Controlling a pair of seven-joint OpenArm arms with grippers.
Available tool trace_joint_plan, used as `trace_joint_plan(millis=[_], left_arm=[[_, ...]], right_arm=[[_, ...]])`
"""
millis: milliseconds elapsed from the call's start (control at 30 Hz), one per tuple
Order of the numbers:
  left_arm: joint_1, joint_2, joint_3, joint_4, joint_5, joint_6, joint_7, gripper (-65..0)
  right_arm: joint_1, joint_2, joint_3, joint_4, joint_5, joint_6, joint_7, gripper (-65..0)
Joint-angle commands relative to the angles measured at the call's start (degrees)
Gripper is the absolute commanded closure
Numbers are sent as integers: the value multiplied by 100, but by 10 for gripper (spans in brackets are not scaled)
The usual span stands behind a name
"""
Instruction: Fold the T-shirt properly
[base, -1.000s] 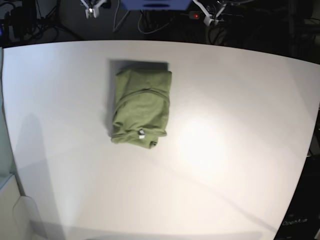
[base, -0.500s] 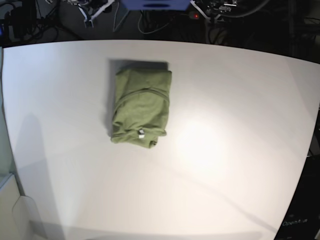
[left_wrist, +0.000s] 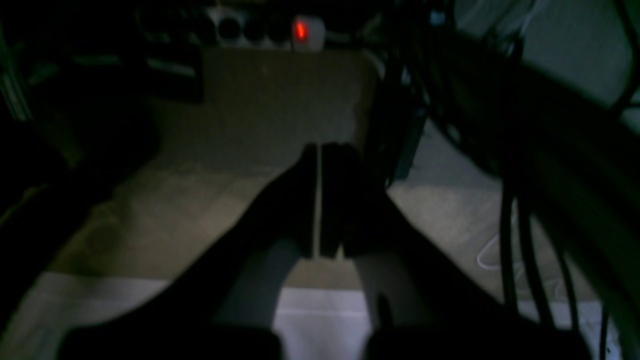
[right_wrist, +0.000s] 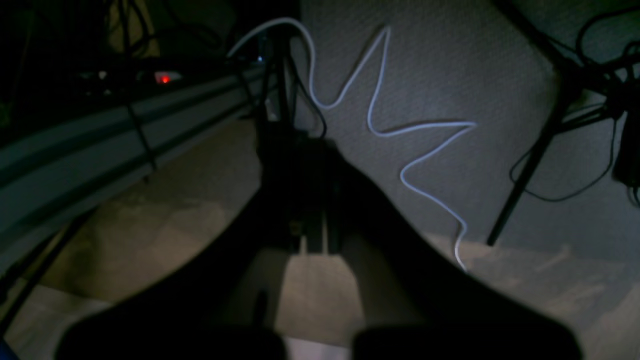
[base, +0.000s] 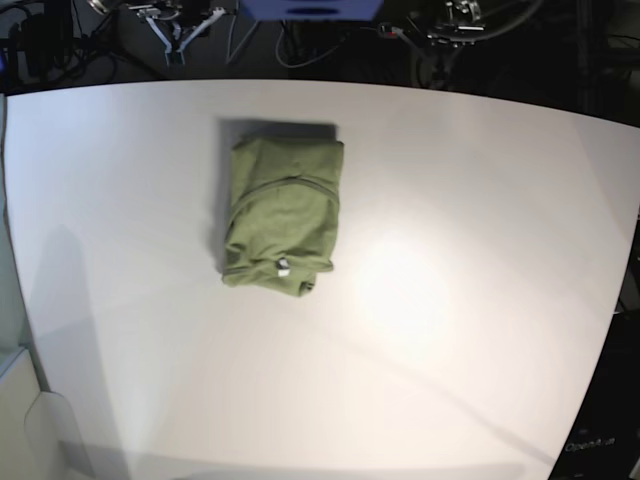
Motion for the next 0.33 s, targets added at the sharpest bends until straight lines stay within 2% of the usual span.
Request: trace_joint_plan(millis=[0,67,300], left_arm=[[20,-23,10,1,-12,-1,-26,-16],[29,-6,10,1,14,-1,-35,-16],[46,12,10,-8,14,-28,-53,-16]], right_arm=[[0,41,-13,-3,-12,-281,38,-9],[0,41,-22,-3,-21,-571,38,-9],[-53,41,-13,-3,-21,-571,38,-7]])
